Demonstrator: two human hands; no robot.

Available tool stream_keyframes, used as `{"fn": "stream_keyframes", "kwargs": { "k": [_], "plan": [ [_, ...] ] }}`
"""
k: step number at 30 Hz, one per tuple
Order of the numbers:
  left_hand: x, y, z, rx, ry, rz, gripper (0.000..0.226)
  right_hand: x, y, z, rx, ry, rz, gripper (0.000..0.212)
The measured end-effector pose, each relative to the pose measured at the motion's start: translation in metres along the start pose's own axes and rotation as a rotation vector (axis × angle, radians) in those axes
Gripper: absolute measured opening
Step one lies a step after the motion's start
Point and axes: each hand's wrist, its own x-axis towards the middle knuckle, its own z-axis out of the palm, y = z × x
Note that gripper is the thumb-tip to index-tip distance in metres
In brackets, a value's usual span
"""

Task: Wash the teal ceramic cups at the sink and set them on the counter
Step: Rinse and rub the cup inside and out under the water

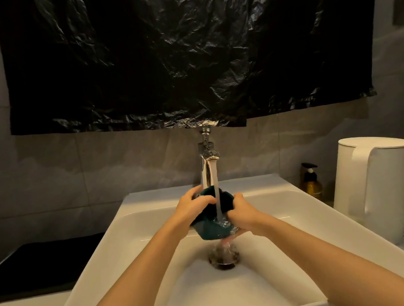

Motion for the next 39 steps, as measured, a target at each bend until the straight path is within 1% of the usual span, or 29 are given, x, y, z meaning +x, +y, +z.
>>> {"fn": "stream_keyframes", "kwargs": {
  "k": [1, 2, 4, 5, 7, 9, 10, 11, 13, 15, 17, 18, 19, 22, 23, 24, 26, 28, 29, 30, 32, 33, 35, 37, 39],
  "plan": [
    [0.000, -0.001, 0.002, -0.023, 0.022, 0.018, 0.049, 0.000, -0.001, -0.001, 0.055, 0.001, 0.037, 0.030],
    [0.000, -0.003, 0.003, -0.036, 0.053, 0.040, 0.046, 0.001, 0.000, -0.001, 0.114, -0.009, 0.057, 0.033],
    [0.001, -0.007, 0.002, -0.012, 0.141, 0.087, 0.037, 0.001, 0.000, 0.000, 0.224, -0.087, 0.074, 0.040],
    [0.002, -0.008, 0.001, 0.012, 0.172, 0.098, 0.035, 0.001, 0.000, 0.001, 0.207, -0.112, 0.059, 0.042],
    [0.001, -0.009, -0.001, 0.082, 0.180, 0.101, 0.034, 0.002, 0.001, 0.002, 0.018, -0.041, 0.007, 0.040],
    [-0.001, -0.008, 0.000, 0.187, 0.141, 0.111, 0.035, 0.006, 0.005, 0.002, -0.157, 0.113, -0.059, 0.025],
    [0.000, -0.009, 0.001, 0.211, 0.120, 0.106, 0.036, 0.007, 0.007, 0.001, -0.215, 0.161, -0.093, 0.015],
    [-0.001, -0.008, 0.002, 0.216, 0.101, 0.096, 0.037, 0.005, 0.007, 0.000, -0.269, 0.187, -0.123, 0.009],
    [-0.001, -0.007, 0.003, 0.208, 0.093, 0.082, 0.038, 0.002, 0.006, -0.001, -0.380, 0.206, -0.175, 0.018],
    [0.000, -0.006, 0.000, 0.209, 0.118, 0.085, 0.039, 0.004, 0.005, 0.000, -0.448, 0.157, -0.205, 0.022],
    [0.000, -0.005, -0.003, 0.219, 0.138, 0.084, 0.038, 0.006, 0.004, 0.002, -0.408, 0.038, -0.198, 0.020],
    [0.000, -0.006, -0.003, 0.230, 0.135, 0.080, 0.038, 0.006, 0.003, 0.002, -0.377, 0.000, -0.191, 0.021],
    [0.000, -0.006, -0.003, 0.232, 0.124, 0.074, 0.037, 0.006, 0.004, 0.001, -0.349, -0.002, -0.183, 0.021],
    [0.001, -0.006, 0.000, 0.181, 0.071, 0.057, 0.034, 0.003, 0.004, 0.000, -0.282, 0.113, -0.169, 0.016],
    [0.002, -0.004, 0.000, 0.172, 0.066, 0.058, 0.033, 0.004, 0.005, -0.001, -0.296, 0.157, -0.180, 0.018],
    [0.002, -0.004, 0.000, 0.170, 0.067, 0.062, 0.033, 0.006, 0.005, -0.002, -0.339, 0.166, -0.188, 0.021],
    [0.002, -0.003, -0.002, 0.181, 0.073, 0.062, 0.035, 0.005, 0.004, -0.002, -0.404, 0.085, -0.206, 0.023],
    [0.002, -0.005, -0.004, 0.209, 0.078, 0.062, 0.037, 0.001, 0.002, -0.001, -0.366, -0.035, -0.230, 0.027],
    [0.002, -0.006, -0.004, 0.216, 0.075, 0.058, 0.037, 0.000, 0.002, -0.001, -0.349, -0.054, -0.240, 0.030],
    [0.002, -0.006, -0.004, 0.211, 0.064, 0.055, 0.038, 0.000, 0.000, -0.001, -0.354, -0.019, -0.242, 0.032],
    [0.002, -0.005, -0.003, 0.171, 0.029, 0.054, 0.038, 0.003, 0.002, -0.001, -0.335, 0.105, -0.215, 0.024],
    [0.002, -0.003, -0.002, 0.146, 0.007, 0.053, 0.037, 0.003, 0.004, -0.002, -0.312, 0.140, -0.185, 0.022],
    [0.001, 0.000, -0.002, 0.101, -0.027, 0.043, 0.038, 0.002, 0.003, -0.003, -0.320, 0.155, -0.134, 0.028],
    [0.004, 0.000, -0.004, 0.009, -0.032, 0.027, 0.045, 0.001, 0.001, -0.003, -0.346, 0.170, -0.115, 0.028],
    [0.005, -0.002, -0.004, -0.097, -0.031, 0.011, 0.049, 0.000, -0.003, -0.003, -0.245, 0.173, -0.074, 0.024]
  ]
}}
